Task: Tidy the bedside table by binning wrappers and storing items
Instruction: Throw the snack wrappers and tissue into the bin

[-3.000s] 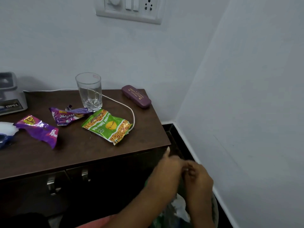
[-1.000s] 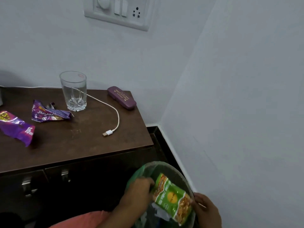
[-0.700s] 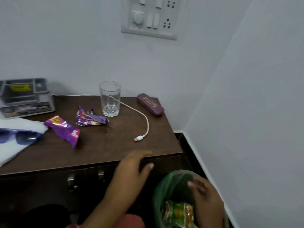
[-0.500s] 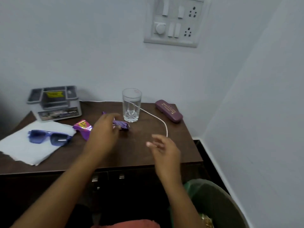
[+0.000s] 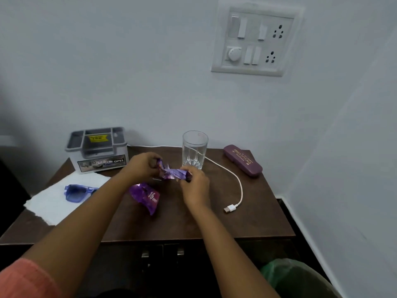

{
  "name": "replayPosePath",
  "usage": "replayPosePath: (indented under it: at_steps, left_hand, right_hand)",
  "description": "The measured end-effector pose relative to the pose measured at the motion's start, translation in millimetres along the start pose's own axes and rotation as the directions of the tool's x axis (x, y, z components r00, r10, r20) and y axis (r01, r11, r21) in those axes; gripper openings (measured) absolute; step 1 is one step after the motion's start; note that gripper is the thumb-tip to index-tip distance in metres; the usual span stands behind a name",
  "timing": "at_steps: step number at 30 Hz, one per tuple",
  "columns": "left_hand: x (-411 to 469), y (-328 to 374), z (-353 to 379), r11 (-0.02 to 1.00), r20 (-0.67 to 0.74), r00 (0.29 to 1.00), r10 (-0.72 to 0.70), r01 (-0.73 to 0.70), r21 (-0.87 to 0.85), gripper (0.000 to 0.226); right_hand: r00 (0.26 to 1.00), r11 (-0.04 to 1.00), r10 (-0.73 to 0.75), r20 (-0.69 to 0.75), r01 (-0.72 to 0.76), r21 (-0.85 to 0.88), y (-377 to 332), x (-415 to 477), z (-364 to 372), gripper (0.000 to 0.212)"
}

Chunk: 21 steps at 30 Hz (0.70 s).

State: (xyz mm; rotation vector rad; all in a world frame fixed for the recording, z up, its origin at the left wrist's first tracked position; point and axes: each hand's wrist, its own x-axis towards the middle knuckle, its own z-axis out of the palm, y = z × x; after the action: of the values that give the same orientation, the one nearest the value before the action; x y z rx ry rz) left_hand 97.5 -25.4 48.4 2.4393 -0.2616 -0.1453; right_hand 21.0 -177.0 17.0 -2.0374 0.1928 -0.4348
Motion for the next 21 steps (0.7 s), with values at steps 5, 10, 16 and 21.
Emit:
replayPosePath:
  at_steps: [5,10,16,21]
  left_hand:
    - [-38,-7,-32,0.974,0.046,0.999,0.003,0.007,-0.225,0.049]
    - [-71,-19,-33,0.984,0.049,0.999,0.007,0.002,-0.179,0.045]
    - [-57,-36,-16,0.998,0.019,0.999,-0.033,0.032,0.049,0.048]
    - [-49,-30,-10,0.988,-0.016,0.998,-0.061,0.063,0.138,0.052]
  right_hand:
    - [0.998,0.970,0.006,0.070,-0.023,0.242,-35,-28,-11,0.023]
    - [0.990,0.948,0.079,0.120,-0.112,0.297,-33,-57,8,0.033]
    - [0.994,0.987,0.105,0.005,-0.105,0.126,-12,-68,36,0.044]
    - [0.995,0.975,0.103,-0.002,-0.100,0.197,-8,-62,35,0.034]
